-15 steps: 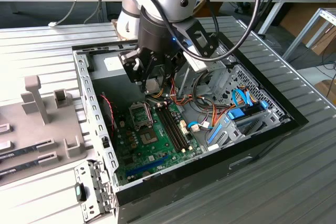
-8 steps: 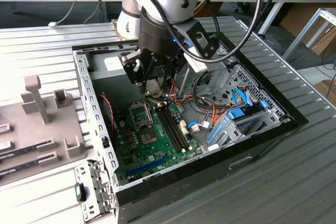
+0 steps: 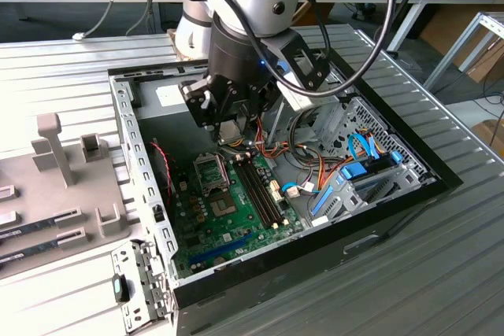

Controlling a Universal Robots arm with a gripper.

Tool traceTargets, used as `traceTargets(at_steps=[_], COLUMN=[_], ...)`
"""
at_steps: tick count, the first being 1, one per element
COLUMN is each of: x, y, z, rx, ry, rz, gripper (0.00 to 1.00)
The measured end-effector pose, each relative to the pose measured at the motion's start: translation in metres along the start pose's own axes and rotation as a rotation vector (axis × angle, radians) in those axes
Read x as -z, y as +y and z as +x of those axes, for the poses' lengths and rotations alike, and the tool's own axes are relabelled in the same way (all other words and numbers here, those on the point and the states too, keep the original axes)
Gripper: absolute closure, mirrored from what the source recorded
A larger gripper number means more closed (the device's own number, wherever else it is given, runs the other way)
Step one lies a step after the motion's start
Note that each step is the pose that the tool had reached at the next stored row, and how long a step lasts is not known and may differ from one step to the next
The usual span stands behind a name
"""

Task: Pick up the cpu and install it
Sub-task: 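Pick up the cpu and move it towards the insertion slot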

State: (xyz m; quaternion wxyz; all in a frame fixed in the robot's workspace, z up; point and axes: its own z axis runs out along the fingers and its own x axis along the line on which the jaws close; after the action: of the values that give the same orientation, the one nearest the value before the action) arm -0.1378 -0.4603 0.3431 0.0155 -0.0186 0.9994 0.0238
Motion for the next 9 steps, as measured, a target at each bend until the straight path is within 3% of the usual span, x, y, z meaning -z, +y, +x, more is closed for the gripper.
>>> traceTargets(at_steps=[9], x=[-0.0003], y=[-0.0041], z=[0.0002], rx=[0.000], ry=[0.0000], rz=[-0.0001], gripper=[0.53])
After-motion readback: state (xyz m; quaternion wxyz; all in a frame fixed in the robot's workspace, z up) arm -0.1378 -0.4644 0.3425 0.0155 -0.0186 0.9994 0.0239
